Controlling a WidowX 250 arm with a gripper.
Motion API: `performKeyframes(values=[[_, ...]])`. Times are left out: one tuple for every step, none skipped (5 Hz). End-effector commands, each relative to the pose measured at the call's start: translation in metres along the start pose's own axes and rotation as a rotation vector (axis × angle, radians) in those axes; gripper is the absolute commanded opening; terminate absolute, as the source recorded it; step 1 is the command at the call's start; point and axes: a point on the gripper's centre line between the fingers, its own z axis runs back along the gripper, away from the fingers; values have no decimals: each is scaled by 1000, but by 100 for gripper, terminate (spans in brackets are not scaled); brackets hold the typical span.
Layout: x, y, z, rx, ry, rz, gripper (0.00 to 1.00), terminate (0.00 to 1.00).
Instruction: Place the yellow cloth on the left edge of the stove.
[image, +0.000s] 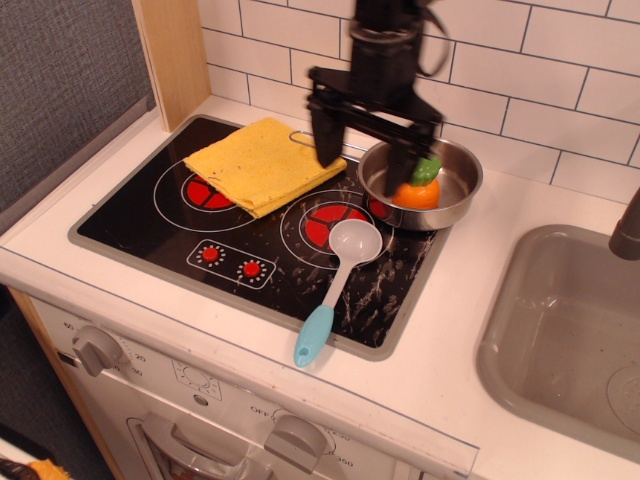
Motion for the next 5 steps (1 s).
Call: performKeyframes(values=[[14,69,-10,27,-53,35,100,0],[25,87,-28,3,-53,26,100,0],[37,93,-40,21,-44,5,100,0],[39,103,-48,20,-33,18,100,0],[33,103,-56,17,-2,12,100,0]])
